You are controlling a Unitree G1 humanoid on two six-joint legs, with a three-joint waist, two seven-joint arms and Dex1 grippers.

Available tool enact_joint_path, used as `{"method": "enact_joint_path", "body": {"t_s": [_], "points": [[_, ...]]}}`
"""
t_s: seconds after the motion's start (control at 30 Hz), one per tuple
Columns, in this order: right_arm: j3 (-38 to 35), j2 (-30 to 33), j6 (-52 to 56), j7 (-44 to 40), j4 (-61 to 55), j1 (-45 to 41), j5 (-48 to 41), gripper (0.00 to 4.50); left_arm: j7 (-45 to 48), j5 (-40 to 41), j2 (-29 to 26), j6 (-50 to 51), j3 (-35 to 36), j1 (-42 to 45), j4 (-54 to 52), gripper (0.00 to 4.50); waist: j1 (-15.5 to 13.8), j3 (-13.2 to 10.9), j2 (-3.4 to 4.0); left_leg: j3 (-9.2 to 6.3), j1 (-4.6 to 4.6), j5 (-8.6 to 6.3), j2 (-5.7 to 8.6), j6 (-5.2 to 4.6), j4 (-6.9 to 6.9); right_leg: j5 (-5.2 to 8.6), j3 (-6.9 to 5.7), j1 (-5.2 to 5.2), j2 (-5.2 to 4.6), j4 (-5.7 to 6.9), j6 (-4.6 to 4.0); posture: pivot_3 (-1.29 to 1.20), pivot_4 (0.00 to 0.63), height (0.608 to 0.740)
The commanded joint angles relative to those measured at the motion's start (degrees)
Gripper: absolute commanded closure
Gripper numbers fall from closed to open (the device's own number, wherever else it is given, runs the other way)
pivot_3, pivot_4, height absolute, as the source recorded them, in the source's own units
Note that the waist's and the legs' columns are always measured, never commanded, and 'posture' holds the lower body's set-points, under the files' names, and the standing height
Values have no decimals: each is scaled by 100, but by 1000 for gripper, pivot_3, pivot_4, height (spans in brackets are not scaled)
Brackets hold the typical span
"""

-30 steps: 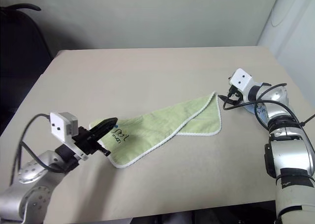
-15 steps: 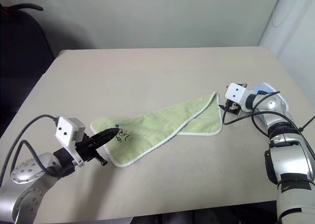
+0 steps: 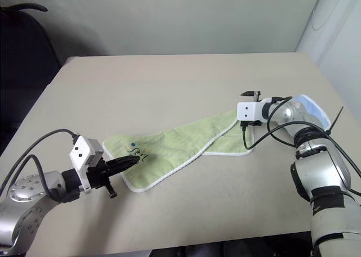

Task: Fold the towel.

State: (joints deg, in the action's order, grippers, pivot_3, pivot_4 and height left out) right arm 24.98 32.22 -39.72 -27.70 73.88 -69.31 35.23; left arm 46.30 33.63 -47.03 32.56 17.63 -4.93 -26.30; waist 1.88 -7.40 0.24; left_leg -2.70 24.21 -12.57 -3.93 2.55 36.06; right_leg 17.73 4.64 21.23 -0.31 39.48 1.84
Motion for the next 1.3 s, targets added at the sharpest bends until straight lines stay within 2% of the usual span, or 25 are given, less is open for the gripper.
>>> {"method": "enact_joint_path", "body": {"t_s": [0.03, 0.2, 0.27, 0.33, 0.67, 0.9, 1.0, 1.1, 1.23, 1.3], "points": [[348, -10, -156, 514, 13, -285, 426, 60, 139, 204, -48, 44, 235, -72, -152, 4500, 3, 0, 0, 0, 3, 0, 0, 0, 0, 0, 0, 3, 0, 2, 0, 0, 150, 740], [710, -73, -70, 1160, 141, -430, 892, 60, 231, 349, -114, 125, 517, -169, -165, 4500, 3, 0, 0, 0, 7, 0, -3, 0, 1, 4, 0, 14, 0, 14, -8, 0, 150, 740], [860, -75, -30, 1381, 172, -478, 1081, 440, 247, 367, -147, 156, 553, -192, -180, 4500, 3, 0, 0, 0, 7, 0, -3, 1, 0, 6, 0, 15, 0, 18, -11, 0, 150, 740], [908, -86, 15, 1498, 212, -503, 1141, 970, 276, 394, -179, 189, 595, -225, -202, 4500, 1, 0, 0, 0, 7, 0, -3, 1, 0, 7, -1, 17, -1, 21, -12, 0, 150, 740], [798, -99, 104, 1451, 273, -490, 1049, 4468, 596, 501, -488, 259, 823, -185, -61, 4500, 2, 0, 0, 0, 7, 0, -5, 2, 0, 9, 0, 21, 0, 26, -16, 0, 150, 740], [632, -232, 112, 1589, 196, -364, 843, 4468, 1497, 875, -1193, 650, 875, 63, 463, 4500, 3, 0, 0, 0, 9, 0, -7, 4, -1, 11, 0, 30, 1, 39, -20, 0, 150, 740], [605, -287, 105, 1628, 167, -306, 772, 4500, 2138, 945, -1681, 771, 684, 131, 592, 3881, 3, 0, 0, -1, 21, -1, -6, 7, -1, 12, 0, 42, 1, 40, -21, 0, 150, 740], [599, -319, 130, 1684, 150, -254, 720, 4500, 2664, 838, -2124, 729, 352, 336, 752, 2881, -10, 0, 0, -4, 35, 1, -8, 13, 1, 12, -1, 55, 2, 43, -21, 0, 150, 740], [561, -339, 152, 1712, 116, -205, 633, 4500, 2989, 85, -2365, 88, -511, 691, 961, 1492, -6, 0, 0, -7, 41, 2, -7, 14, 1, 12, 0, 62, 1, 44, -21, 0, 150, 740], [557, -330, 147, 1713, 100, -182, 592, 4500, 3036, -235, -2301, -181, -913, 934, 1105, 1492, -4, 0, 0, -7, 47, 2, -9, 14, 1, 12, 0, 69, 1, 44, -21, 0, 150, 740]]}}
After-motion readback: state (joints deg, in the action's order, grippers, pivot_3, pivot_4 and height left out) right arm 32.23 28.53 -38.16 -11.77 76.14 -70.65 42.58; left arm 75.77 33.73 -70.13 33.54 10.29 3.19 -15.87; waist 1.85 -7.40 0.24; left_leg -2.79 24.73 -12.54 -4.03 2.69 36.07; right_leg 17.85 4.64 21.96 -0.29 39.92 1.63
